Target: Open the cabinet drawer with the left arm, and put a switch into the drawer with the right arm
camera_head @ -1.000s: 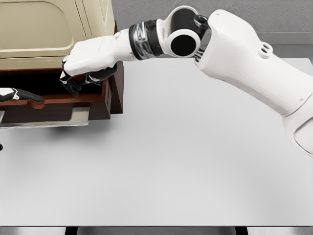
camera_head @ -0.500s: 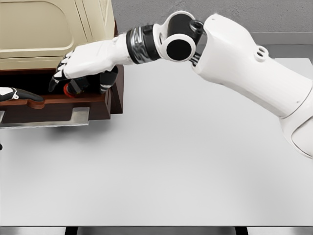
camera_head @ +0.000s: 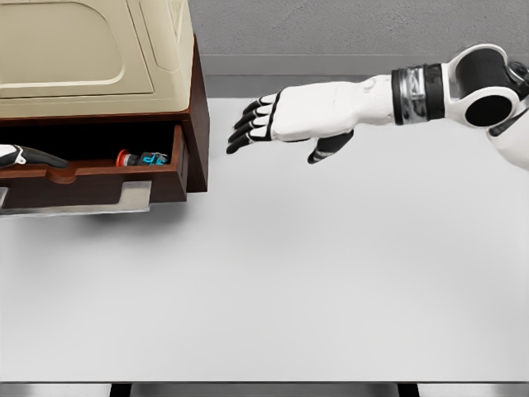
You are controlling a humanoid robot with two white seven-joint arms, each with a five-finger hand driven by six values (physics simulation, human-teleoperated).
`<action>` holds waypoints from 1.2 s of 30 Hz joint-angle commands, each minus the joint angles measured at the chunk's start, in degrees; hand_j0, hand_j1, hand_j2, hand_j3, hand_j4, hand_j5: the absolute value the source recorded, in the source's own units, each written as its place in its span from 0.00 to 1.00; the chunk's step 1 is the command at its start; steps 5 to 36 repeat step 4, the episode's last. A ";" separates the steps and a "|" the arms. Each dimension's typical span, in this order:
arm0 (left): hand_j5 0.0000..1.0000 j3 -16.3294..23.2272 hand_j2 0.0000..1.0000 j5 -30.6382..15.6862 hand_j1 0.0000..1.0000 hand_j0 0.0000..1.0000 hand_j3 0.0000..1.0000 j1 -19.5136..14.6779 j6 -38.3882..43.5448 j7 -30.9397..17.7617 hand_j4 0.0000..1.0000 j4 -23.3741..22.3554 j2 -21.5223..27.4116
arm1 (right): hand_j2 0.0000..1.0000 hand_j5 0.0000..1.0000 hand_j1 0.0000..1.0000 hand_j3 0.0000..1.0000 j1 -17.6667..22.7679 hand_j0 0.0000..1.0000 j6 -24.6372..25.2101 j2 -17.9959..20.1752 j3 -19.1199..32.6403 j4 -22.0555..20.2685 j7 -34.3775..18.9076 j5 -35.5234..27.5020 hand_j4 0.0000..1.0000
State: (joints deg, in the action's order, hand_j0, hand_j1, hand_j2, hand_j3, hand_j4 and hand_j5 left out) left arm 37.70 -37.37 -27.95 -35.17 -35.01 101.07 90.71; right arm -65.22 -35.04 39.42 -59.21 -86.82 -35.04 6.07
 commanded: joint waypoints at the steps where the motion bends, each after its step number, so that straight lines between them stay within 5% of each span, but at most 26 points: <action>1: 1.00 0.00 1.00 -0.51 1.00 1.00 1.00 0.00 0.17 0.01 1.00 0.00 0.08 | 1.00 1.00 1.00 1.00 0.35 1.00 0.04 5.85 3.92 -0.11 0.04 -0.44 1.00; 4: 1.00 -0.08 1.00 -0.60 1.00 1.00 1.00 0.00 0.17 0.01 1.00 0.00 0.08 | 1.00 1.00 1.00 1.00 1.23 1.00 0.04 9.36 4.54 0.42 0.04 -0.44 1.00; 36: 1.00 -0.08 1.00 -0.60 1.00 1.00 1.00 0.00 0.17 0.01 1.00 0.00 0.08 | 1.00 1.00 1.00 1.00 1.23 1.00 0.04 9.36 4.54 0.42 0.04 -0.44 1.00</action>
